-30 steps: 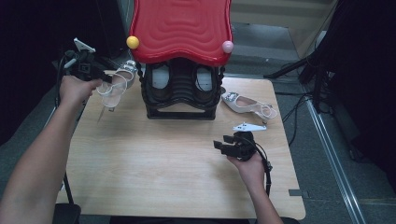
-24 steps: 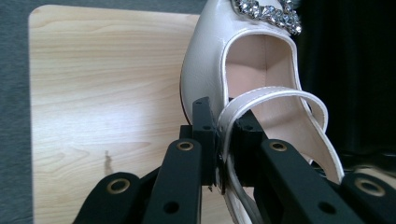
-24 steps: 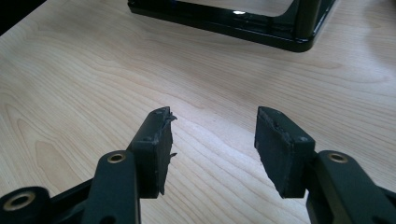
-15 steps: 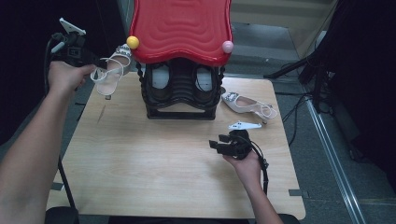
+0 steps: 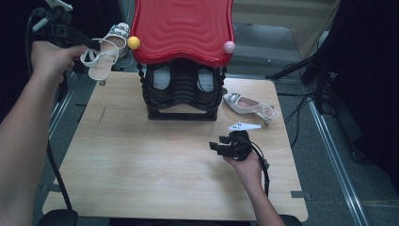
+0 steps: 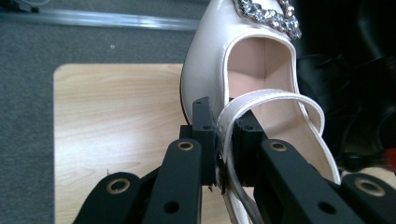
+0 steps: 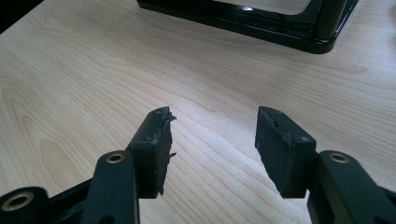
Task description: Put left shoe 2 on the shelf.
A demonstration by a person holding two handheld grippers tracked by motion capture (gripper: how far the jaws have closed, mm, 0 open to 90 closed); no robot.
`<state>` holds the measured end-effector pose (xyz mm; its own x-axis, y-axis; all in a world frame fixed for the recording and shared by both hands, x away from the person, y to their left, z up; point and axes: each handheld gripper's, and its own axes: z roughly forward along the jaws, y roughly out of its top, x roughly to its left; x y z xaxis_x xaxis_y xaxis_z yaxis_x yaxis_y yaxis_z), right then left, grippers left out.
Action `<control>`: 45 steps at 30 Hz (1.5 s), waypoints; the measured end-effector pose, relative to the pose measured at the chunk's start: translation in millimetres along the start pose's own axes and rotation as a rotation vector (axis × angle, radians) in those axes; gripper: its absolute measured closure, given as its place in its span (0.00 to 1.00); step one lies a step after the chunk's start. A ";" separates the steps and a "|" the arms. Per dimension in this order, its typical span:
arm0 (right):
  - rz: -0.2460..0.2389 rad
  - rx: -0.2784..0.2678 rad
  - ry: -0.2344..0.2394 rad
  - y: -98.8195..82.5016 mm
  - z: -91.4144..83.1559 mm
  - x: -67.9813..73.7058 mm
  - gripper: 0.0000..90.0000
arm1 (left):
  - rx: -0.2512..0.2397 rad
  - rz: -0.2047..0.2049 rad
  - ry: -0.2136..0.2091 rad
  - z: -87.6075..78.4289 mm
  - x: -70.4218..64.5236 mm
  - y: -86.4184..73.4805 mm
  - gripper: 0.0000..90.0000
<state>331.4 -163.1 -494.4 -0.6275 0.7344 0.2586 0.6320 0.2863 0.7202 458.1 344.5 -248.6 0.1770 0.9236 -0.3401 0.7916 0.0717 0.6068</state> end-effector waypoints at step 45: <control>-0.001 -0.009 -0.017 -4.6 -10.2 -0.7 0.52 | -0.143 0.150 -0.076 -5.4 -163.2 78.3 0.92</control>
<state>324.3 -171.3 -491.4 -0.6201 0.7446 0.2472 0.6275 0.2815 0.7260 488.1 201.4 -141.7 0.3343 0.8974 -0.2881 0.6632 -0.0068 0.7484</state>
